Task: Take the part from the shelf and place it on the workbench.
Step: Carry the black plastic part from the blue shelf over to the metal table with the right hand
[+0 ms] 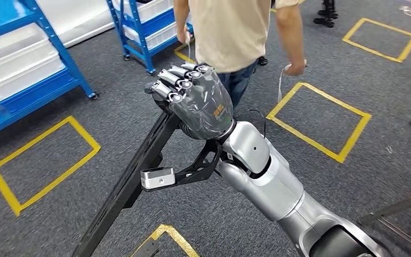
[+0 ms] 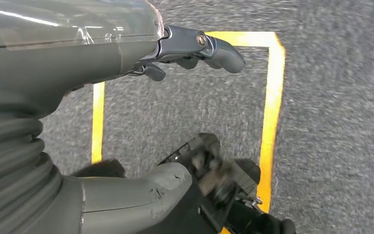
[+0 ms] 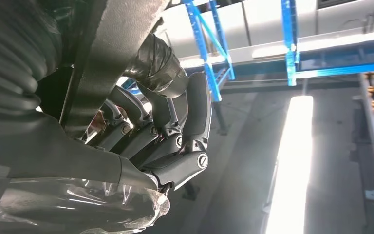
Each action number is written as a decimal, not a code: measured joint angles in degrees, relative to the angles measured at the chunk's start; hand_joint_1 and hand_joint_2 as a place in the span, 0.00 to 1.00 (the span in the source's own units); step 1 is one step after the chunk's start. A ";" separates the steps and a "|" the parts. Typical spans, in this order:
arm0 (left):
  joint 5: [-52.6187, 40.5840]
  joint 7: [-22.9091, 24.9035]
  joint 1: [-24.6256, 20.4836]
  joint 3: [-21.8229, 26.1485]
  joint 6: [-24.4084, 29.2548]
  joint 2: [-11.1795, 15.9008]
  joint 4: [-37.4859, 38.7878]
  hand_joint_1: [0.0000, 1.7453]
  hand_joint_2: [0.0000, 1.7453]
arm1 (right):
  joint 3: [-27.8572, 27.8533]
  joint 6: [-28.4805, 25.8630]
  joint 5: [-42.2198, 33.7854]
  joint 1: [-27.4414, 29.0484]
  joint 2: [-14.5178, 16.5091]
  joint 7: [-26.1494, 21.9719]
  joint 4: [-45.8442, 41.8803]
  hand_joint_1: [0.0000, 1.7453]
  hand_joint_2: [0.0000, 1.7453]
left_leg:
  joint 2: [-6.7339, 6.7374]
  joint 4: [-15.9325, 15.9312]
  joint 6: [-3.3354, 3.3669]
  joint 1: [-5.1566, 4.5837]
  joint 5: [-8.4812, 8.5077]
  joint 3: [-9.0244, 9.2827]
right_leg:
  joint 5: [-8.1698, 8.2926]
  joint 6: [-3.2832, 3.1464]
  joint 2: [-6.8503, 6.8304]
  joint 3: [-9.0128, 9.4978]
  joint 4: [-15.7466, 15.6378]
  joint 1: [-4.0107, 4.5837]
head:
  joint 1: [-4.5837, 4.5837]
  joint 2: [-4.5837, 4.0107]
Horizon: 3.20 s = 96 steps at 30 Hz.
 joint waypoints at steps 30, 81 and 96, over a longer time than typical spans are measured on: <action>-1.24 -0.43 -1.61 -0.03 -0.98 -0.58 0.00 0.00 1.00 | 0.37 0.17 2.20 0.33 -0.34 0.97 -1.90 1.00 1.00 | 0.72 2.81 0.25 -0.22 -0.30 -2.02 | -1.03 0.13 -0.35 -0.07 0.92 -0.09 | -0.01 0.00; -1.69 -1.04 -2.37 -0.02 -0.94 -1.69 -0.02 0.00 1.00 | 0.39 0.36 3.19 -0.69 -0.67 1.34 -1.83 1.00 1.00 | 10.09 -0.45 -0.76 -0.24 -0.68 -0.16 | -1.52 0.90 -8.15 0.80 -0.21 -0.06 | 0.30 0.00; -1.21 -1.00 -1.92 0.00 -0.82 -1.63 -0.01 0.00 1.00 | 0.48 0.79 3.09 -0.48 -0.41 1.46 -1.74 1.00 1.00 | 1.42 -1.08 0.54 0.40 0.96 -0.63 | -0.65 2.07 0.11 -0.47 0.21 -0.32 | 0.31 0.00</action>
